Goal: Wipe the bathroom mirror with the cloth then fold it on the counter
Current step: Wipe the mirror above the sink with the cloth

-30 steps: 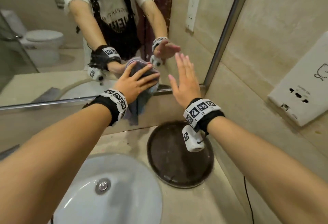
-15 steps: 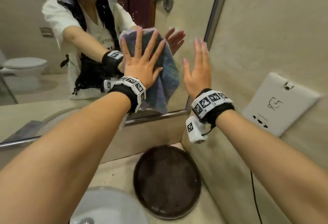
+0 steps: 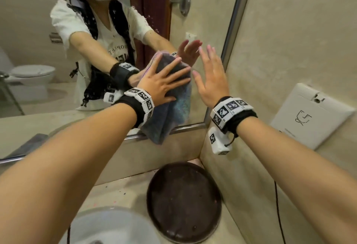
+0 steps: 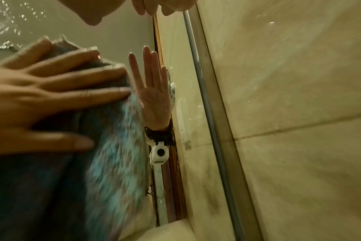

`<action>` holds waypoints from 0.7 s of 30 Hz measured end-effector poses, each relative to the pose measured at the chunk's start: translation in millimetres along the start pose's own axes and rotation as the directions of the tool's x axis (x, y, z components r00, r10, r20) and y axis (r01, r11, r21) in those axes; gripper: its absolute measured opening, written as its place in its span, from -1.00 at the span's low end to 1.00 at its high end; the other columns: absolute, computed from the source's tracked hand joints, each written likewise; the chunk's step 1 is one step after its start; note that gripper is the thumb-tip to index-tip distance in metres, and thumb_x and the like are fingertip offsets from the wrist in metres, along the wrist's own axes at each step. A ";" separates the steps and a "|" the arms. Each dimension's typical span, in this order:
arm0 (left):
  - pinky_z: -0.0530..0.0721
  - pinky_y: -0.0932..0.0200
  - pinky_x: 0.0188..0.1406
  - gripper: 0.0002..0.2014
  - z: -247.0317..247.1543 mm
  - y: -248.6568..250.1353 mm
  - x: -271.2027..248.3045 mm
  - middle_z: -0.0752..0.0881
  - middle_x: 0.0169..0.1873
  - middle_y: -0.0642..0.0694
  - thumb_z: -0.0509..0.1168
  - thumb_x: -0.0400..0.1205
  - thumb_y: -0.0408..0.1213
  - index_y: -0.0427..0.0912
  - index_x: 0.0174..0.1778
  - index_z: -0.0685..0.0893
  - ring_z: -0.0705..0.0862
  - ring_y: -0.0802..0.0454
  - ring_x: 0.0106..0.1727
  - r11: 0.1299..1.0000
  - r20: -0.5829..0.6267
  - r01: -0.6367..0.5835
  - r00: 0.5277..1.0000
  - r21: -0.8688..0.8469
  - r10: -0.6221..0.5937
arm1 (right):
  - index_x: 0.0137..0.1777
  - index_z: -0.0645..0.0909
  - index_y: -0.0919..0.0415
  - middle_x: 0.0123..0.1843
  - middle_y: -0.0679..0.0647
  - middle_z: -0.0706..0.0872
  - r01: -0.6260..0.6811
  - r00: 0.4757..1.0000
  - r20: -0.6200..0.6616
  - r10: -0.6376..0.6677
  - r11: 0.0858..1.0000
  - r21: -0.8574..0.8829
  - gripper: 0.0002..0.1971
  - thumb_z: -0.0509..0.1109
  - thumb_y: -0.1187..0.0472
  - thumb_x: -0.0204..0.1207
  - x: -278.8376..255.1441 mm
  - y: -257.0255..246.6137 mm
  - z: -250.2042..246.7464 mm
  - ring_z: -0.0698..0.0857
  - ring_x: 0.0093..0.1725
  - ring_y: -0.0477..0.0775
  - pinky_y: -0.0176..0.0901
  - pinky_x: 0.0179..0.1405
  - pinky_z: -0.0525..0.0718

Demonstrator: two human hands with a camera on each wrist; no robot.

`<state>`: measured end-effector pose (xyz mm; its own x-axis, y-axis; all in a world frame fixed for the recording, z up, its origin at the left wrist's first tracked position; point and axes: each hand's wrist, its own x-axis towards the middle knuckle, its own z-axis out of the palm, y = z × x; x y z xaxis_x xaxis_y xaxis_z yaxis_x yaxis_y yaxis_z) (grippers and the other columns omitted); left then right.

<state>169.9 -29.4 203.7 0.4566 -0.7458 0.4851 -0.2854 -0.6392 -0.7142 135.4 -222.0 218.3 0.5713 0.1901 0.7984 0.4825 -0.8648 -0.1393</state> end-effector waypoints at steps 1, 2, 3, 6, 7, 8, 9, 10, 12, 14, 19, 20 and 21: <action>-0.09 -0.51 0.41 -0.22 -8.9 -13.5 8.8 0.13 0.64 0.01 0.12 0.52 0.33 0.13 0.63 0.11 0.12 -0.21 0.63 0.999 -0.021 0.038 0.999 0.001 -0.038 | 0.59 0.21 0.28 0.62 0.32 0.20 -0.010 1.000 -0.008 0.010 1.000 -0.001 -0.42 0.20 0.10 0.62 6.9 -1.7 -1.7 0.15 0.62 0.28 0.12 0.62 0.11; -0.12 -0.52 0.38 -0.23 -18.8 -27.3 18.2 0.09 0.65 -0.01 0.10 0.53 0.33 0.12 0.64 0.09 0.08 -0.23 0.64 0.997 -0.036 0.078 0.996 -0.004 -0.078 | 0.59 0.20 0.27 0.62 0.32 0.20 -0.026 1.000 -0.010 0.026 1.000 0.002 -0.42 0.20 0.10 0.62 12.9 -3.9 -3.4 0.15 0.63 0.27 0.11 0.62 0.10; -0.16 -0.52 0.37 -0.23 -29.4 -41.1 27.2 0.06 0.65 -0.02 0.08 0.55 0.32 0.11 0.65 0.06 0.04 -0.24 0.65 0.994 -0.044 0.110 0.993 -0.011 -0.110 | 0.60 0.19 0.26 0.62 0.31 0.19 -0.046 0.999 -0.014 0.046 0.999 0.008 -0.42 0.19 0.10 0.62 19.2 -5.9 -5.7 0.14 0.63 0.27 0.09 0.63 0.09; -0.22 -0.53 0.37 -0.26 -58.3 -78.8 49.2 0.00 0.66 -0.04 0.01 0.59 0.30 0.11 0.65 0.00 -0.06 -0.27 0.65 0.987 -0.049 0.158 0.986 -0.018 -0.158 | 0.61 0.16 0.25 0.63 0.30 0.16 -0.067 0.996 -0.051 0.068 0.997 0.026 -0.40 0.16 0.07 0.62 43.0 -10.6 -16.8 0.13 0.63 0.26 0.06 0.63 0.05; -0.20 -0.54 0.39 -0.27 -66.1 -90.6 55.3 -0.03 0.66 -0.04 -0.03 0.60 0.31 0.11 0.65 -0.02 -0.08 -0.27 0.65 0.983 -0.054 0.181 0.982 -0.010 -0.181 | 0.61 0.14 0.26 0.64 0.29 0.15 -0.058 0.996 -0.062 0.059 0.998 0.024 -0.40 0.15 0.07 0.62 52.3 -12.7 -21.5 0.11 0.64 0.25 0.07 0.64 0.05; -0.18 -0.55 0.41 -0.28 -73.3 -101.5 60.9 -0.06 0.66 -0.04 -0.08 0.60 0.32 0.12 0.65 -0.06 -0.11 -0.26 0.65 0.976 -0.059 0.220 0.974 0.002 -0.219 | 0.62 0.11 0.27 0.65 0.28 0.13 -0.043 0.997 -0.068 0.044 0.999 0.019 -0.39 0.13 0.07 0.62 62.3 -15.8 -25.8 0.09 0.64 0.24 0.07 0.64 0.03; -0.17 -0.55 0.42 -0.28 -80.3 -111.7 66.5 -0.10 0.66 -0.03 -0.13 0.60 0.33 0.13 0.65 -0.10 -0.14 -0.26 0.65 0.963 -0.063 0.268 0.962 0.015 -0.267 | 0.62 0.08 0.29 0.65 0.28 0.10 -0.027 0.997 -0.072 0.028 0.999 0.020 -0.39 0.12 0.08 0.63 72.4 -20.0 -29.3 0.07 0.65 0.23 0.05 0.64 0.01; -0.17 -0.55 0.43 -0.28 -86.9 -120.7 71.9 -0.13 0.66 -0.03 -0.16 0.60 0.34 0.14 0.65 -0.13 -0.17 -0.26 0.65 0.949 -0.066 0.315 0.947 0.018 -0.314 | 0.63 0.05 0.31 0.66 0.28 0.07 -0.014 0.997 -0.075 0.016 1.000 0.027 -0.38 0.09 0.09 0.63 81.2 -25.8 -31.3 0.04 0.66 0.22 0.03 0.64 -0.03; -0.20 -0.53 0.43 -0.27 -99.3 -135.0 80.3 -0.16 0.66 -0.03 -0.17 0.60 0.34 0.13 0.65 -0.16 -0.19 -0.26 0.65 0.922 -0.076 0.388 0.919 -0.004 -0.387 | 0.63 -0.04 0.34 0.67 0.30 -0.03 -0.004 0.999 -0.052 0.006 0.999 0.043 -0.38 0.06 0.12 0.65 96.4 -39.7 -29.3 -0.05 0.66 0.22 0.00 0.64 -0.10; -0.21 -0.53 0.44 -0.28 -105.9 -143.0 85.1 -0.16 0.66 -0.04 -0.17 0.60 0.33 0.12 0.65 -0.16 -0.19 -0.26 0.65 0.905 -0.092 0.425 0.901 -0.021 -0.425 | 0.63 -0.13 0.35 0.67 0.32 -0.14 -0.024 1.000 -0.006 0.024 0.999 0.033 -0.37 0.06 0.14 0.69 108.9 -52.0 -22.5 -0.16 0.66 0.23 -0.01 0.65 -0.16; -0.22 -0.50 0.45 -0.35 -102.3 -143.6 80.8 -0.13 0.66 -0.07 -0.19 0.67 0.23 0.08 0.65 -0.12 -0.16 -0.23 0.65 0.883 -0.133 0.468 0.873 -0.042 -0.470 | 0.63 -0.20 0.36 0.66 0.33 -0.22 -0.107 0.993 -0.056 0.103 0.992 -0.072 -0.34 0.06 0.11 0.70 140.8 -57.7 -23.3 -0.22 0.65 0.25 0.04 0.64 -0.20; -0.23 -0.49 0.45 -0.36 -101.6 -143.8 79.4 -0.14 0.66 -0.07 -0.20 0.67 0.22 0.08 0.66 -0.13 -0.16 -0.22 0.65 0.880 -0.134 0.472 0.871 -0.042 -0.474 | 0.63 -0.20 0.36 0.66 0.33 -0.22 -0.101 0.994 -0.061 0.095 0.990 -0.099 -0.33 0.07 0.11 0.69 146.5 -56.5 -27.1 -0.21 0.65 0.25 0.04 0.64 -0.20; -0.24 -0.48 0.45 -0.36 -100.6 -144.7 78.3 -0.14 0.66 -0.07 -0.21 0.68 0.22 0.08 0.66 -0.13 -0.17 -0.22 0.66 0.879 -0.135 0.475 0.869 -0.040 -0.475 | 0.63 -0.20 0.36 0.66 0.34 -0.22 -0.086 0.995 -0.062 0.079 0.988 -0.126 -0.32 0.07 0.11 0.69 151.5 -55.0 -30.0 -0.21 0.65 0.26 0.04 0.64 -0.20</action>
<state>162.2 -14.2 395.9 0.4190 -0.3697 0.8293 -0.0681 -0.9236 -0.3774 175.5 -159.6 364.5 0.5653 0.0923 0.8197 0.3440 -0.9295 -0.1326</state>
